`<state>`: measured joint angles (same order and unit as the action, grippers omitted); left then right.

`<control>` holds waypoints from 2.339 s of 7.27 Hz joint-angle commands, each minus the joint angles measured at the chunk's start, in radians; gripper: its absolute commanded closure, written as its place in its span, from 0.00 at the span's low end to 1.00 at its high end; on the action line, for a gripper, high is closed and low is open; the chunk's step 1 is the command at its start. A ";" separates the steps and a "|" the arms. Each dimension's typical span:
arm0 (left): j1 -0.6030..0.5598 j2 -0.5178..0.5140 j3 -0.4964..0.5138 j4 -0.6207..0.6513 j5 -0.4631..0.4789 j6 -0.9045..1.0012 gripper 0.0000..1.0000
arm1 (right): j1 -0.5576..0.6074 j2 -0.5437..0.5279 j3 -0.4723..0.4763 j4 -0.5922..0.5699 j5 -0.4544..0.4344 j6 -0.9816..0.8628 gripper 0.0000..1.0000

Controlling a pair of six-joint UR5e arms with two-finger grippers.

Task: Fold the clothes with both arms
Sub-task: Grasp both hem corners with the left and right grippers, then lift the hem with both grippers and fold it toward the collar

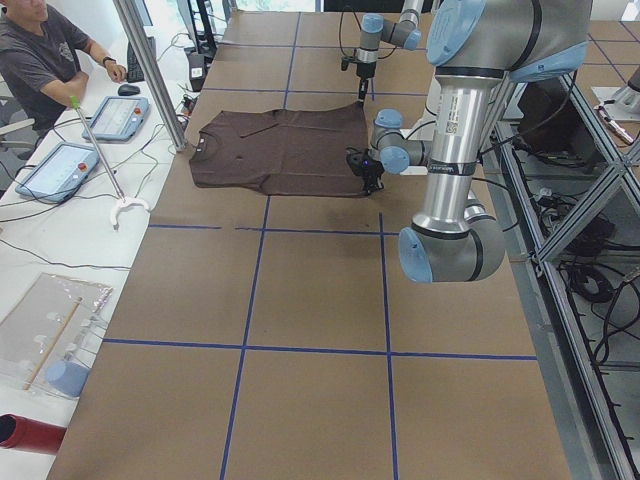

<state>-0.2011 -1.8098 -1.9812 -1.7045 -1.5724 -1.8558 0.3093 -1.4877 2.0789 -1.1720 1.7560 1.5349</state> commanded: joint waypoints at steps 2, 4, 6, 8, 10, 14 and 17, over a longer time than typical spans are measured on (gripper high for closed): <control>-0.001 -0.012 -0.021 0.025 -0.002 0.001 1.00 | 0.013 -0.002 0.001 0.000 0.019 -0.002 1.00; -0.003 -0.002 -0.114 0.086 -0.002 0.007 1.00 | 0.071 -0.020 0.018 0.002 0.113 -0.004 1.00; 0.018 -0.002 -0.249 0.213 -0.008 0.017 1.00 | 0.080 -0.118 0.119 0.003 0.192 -0.004 1.00; 0.080 -0.006 -0.374 0.313 -0.015 0.015 1.00 | 0.080 -0.141 0.188 0.000 0.331 -0.002 1.00; 0.109 -0.008 -0.438 0.361 -0.083 0.017 1.00 | 0.074 -0.189 0.234 0.002 0.393 -0.002 1.00; 0.007 -0.041 -0.444 0.358 -0.087 0.114 1.00 | 0.219 -0.054 0.158 0.002 0.388 -0.031 1.00; -0.235 -0.112 -0.270 0.345 -0.115 0.329 1.00 | 0.408 0.082 0.000 0.015 0.381 -0.157 1.00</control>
<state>-0.3404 -1.8931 -2.3417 -1.3500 -1.6725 -1.6085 0.6465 -1.4751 2.1609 -1.1630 2.1400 1.4015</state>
